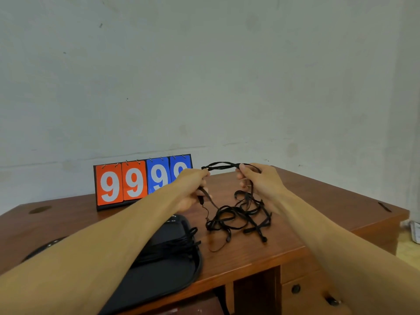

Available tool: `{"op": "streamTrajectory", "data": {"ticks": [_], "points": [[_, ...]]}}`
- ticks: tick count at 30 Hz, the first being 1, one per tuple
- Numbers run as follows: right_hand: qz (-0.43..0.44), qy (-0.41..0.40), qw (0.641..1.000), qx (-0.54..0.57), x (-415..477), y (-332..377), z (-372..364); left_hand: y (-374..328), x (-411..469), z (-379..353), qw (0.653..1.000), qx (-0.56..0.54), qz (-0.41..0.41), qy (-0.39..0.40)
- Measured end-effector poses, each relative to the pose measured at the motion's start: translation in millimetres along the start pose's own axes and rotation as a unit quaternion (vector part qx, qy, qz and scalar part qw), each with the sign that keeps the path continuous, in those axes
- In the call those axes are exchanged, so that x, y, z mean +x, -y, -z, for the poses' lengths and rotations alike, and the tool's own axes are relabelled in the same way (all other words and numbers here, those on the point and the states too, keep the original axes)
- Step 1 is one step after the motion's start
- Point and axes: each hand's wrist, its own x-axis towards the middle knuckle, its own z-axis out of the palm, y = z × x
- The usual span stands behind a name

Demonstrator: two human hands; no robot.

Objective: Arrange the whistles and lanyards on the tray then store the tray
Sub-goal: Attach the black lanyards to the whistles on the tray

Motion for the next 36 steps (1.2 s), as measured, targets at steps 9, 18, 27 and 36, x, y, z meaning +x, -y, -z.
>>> {"op": "streamTrajectory", "data": {"ticks": [9,18,27,36], "points": [[-0.06,-0.104,0.993,-0.003,2,-10,20,-39,-3,-6,0.959,0.255,-0.099,0.073],[-0.166,-0.211,0.961,0.071,-1,-27,53,-32,9,10,0.64,0.744,-0.17,0.09],[-0.084,-0.088,0.986,-0.116,3,4,30,-66,18,-8,0.675,0.673,-0.299,0.043],[-0.019,0.097,0.995,0.035,-28,45,-53,-71,-6,15,0.676,0.622,-0.393,0.033]]}}
